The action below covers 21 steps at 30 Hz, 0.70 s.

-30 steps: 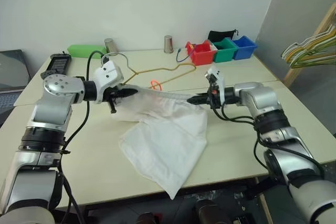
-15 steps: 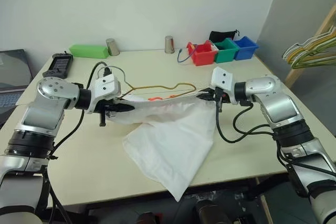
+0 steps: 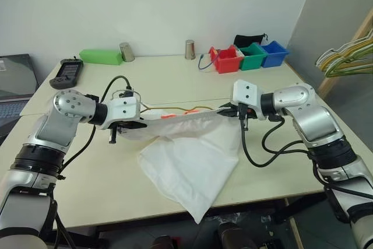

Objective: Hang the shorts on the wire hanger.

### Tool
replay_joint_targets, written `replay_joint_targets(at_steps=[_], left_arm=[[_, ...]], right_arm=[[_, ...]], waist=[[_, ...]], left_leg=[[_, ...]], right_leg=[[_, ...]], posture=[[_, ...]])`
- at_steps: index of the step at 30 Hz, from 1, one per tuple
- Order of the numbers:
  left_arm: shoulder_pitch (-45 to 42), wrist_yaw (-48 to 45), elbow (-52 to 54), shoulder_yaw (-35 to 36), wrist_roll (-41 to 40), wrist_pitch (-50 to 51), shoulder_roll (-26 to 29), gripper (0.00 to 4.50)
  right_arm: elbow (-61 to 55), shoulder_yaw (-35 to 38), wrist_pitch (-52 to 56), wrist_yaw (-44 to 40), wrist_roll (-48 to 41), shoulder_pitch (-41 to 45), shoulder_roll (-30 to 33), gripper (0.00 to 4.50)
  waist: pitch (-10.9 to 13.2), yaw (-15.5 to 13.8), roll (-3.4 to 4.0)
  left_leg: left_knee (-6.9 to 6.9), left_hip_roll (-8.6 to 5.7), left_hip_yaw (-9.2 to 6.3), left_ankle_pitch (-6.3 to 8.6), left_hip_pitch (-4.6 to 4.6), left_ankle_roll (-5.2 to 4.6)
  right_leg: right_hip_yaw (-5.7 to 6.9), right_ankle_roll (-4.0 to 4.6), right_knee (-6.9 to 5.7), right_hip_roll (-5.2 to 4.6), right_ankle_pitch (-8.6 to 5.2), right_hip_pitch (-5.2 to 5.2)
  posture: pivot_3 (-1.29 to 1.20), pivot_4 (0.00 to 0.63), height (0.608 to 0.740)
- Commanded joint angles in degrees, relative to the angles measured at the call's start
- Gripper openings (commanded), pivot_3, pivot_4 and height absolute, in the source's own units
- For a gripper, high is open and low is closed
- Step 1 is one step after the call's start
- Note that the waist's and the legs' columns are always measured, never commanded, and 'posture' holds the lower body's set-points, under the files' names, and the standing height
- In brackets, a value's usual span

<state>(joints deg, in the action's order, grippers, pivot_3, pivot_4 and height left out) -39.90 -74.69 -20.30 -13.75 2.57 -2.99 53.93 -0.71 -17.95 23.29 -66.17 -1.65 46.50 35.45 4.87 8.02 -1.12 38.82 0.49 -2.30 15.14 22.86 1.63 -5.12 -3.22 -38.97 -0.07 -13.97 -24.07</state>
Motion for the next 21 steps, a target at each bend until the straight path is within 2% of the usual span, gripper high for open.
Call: replay_joint_targets(at_steps=[1, 8, 14, 21], left_arm=[[-1.15, 0.80, -2.37, -0.28, 4.46, -0.09, 2.81, 0.00], [-4.09, 4.20, -0.07, -2.31, 6.48, 1.94, -2.81, 0.00], [-7.05, 8.10, 3.02, -2.36, 5.99, 6.34, -11.94, 0.00], [-7.57, 9.49, 2.93, -2.33, 6.69, 5.64, -13.49, 0.00]], right_arm=[[-2.01, 1.87, 1.01, -0.08, 0.22, 1.74, 2.47, 0.02], [-4.04, 0.17, 3.32, 1.35, 0.23, 5.33, -0.64, 0.02], [-4.51, -2.47, 3.87, 3.11, 0.84, 5.75, -5.06, 0.02], [-0.04, -4.47, -0.13, 5.47, 4.72, 5.18, -4.96, 0.02]], waist=[[0.00, 0.03, 0.00], [-0.01, 0.04, -0.01], [-0.17, 0.09, -0.02], [-0.23, 0.66, 0.03]], left_leg=[[0.00, -0.01, 0.01, 0.00, 0.00, 0.00], [0.00, 0.00, 0.04, 0.00, 0.00, 0.00], [0.03, -0.01, 0.00, 0.00, 0.03, 0.00], [0.02, 0.01, -0.05, 0.00, 0.01, 0.00]], right_leg=[[0.00, 0.00, 0.00, 0.00, 0.00, 0.00], [0.00, 0.00, -0.01, 0.00, 0.00, 0.00], [0.04, 0.00, -0.02, -0.01, 0.00, 0.01], [0.01, 0.01, -0.03, 0.00, 0.01, -0.01]], posture=[[-0.09, 0.004, 0.740], [-0.10, 0.004, 0.740], [-0.11, 0.004, 0.740], [-0.11, 0.004, 0.740]])
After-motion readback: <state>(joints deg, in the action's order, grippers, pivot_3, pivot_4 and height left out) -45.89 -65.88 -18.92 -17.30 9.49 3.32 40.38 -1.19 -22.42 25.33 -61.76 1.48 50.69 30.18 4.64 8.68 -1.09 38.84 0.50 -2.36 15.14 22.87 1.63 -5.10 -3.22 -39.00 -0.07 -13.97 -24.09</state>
